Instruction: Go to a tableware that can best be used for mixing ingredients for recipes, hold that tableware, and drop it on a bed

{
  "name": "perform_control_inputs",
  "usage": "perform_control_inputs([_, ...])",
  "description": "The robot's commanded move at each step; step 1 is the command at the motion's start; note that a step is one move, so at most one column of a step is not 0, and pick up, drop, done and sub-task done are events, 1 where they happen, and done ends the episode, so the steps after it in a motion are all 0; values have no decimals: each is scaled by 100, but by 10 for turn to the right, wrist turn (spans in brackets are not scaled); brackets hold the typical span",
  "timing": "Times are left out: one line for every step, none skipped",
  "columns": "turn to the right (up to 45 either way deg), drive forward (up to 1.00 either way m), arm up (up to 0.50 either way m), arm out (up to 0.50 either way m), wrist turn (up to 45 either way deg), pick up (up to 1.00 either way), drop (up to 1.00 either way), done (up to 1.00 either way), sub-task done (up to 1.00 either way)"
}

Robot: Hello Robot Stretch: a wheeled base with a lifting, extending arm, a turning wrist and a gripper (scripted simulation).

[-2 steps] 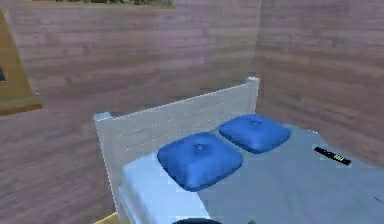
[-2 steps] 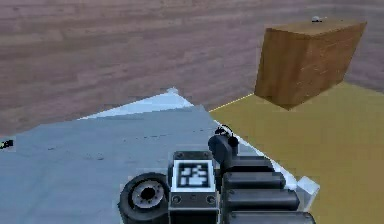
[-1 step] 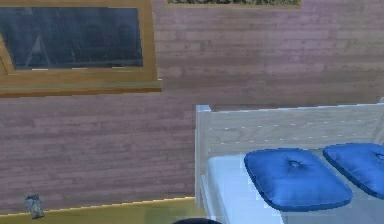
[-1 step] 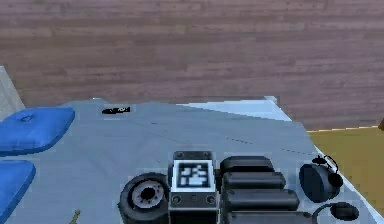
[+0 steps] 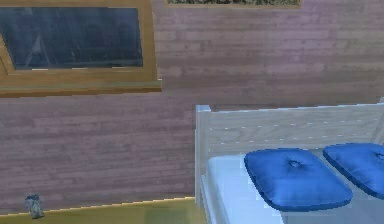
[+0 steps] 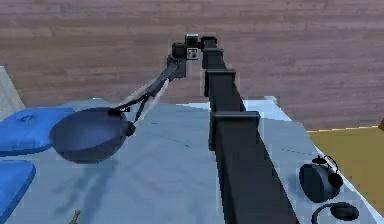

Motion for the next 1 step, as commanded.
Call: perform_control_inputs([0, 0, 0, 0, 450, 0, 0, 0, 0])
